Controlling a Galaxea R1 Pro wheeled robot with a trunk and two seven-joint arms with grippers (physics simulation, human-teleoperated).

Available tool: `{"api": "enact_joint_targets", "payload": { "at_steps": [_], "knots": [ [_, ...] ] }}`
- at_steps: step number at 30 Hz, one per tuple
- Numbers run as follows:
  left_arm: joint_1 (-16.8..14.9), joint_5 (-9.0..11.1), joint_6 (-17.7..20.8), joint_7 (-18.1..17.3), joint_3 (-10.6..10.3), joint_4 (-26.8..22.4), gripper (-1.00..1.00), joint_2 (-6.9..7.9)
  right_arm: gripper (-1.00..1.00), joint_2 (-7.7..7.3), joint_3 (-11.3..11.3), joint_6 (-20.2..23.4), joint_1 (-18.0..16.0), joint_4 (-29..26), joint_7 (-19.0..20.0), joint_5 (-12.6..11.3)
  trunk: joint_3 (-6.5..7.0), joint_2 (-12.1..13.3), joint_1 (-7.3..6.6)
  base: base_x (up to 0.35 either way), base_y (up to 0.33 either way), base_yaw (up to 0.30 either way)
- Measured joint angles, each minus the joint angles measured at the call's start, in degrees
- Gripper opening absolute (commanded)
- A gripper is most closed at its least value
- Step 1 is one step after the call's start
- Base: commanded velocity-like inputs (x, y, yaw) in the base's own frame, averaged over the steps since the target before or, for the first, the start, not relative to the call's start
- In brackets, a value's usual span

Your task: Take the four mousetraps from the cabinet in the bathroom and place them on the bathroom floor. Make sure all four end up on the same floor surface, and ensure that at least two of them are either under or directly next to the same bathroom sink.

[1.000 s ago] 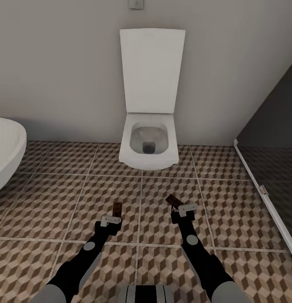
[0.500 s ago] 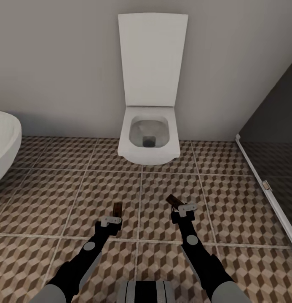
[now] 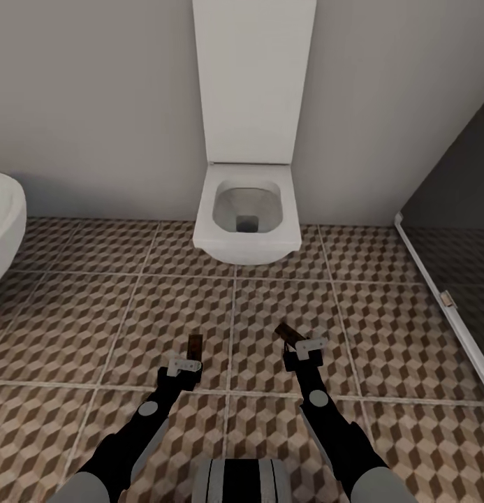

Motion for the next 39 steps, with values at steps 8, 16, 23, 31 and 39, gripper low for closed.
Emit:
{"api": "enact_joint_targets", "payload": {
  "at_steps": [8,16,23,31,39],
  "knots": [
    [0.0,0.0,0.0,0.0,0.0,0.0,-1.0,0.0,-1.0,0.0,0.0,0.0,0.0,0.0,0.0,0.0,-2.4,-0.1,0.21,0.0,0.0,0.0],
    [0.0,0.0,0.0,0.0,0.0,0.0,-1.0,0.0,-1.0,0.0,0.0,0.0,0.0,0.0,0.0,0.0,-4.81,-0.2,0.42,0.0,0.0,0.0],
    [0.0,0.0,0.0,0.0,0.0,-0.1,-1.0,0.0,-1.0,0.0,0.0,0.0,0.0,0.0,0.0,0.0,-6.92,-0.3,0.6,0.0,0.0,0.0],
    [0.0,-0.1,-0.1,-0.1,0.0,-1.0,-1.0,0.01,-1.0,-0.01,0.0,0.0,0.0,0.0,0.1,0.0,-8.37,-0.4,0.72,0.0,0.0,0.0],
    [-0.1,-0.3,5.0,0.0,0.5,-1.3,-1.0,-0.07,-1.0,0.11,0.1,0.1,-0.1,-1.1,0.6,0.3,-8.38,-0.4,0.72,0.0,0.0,0.0]
  ]
}}
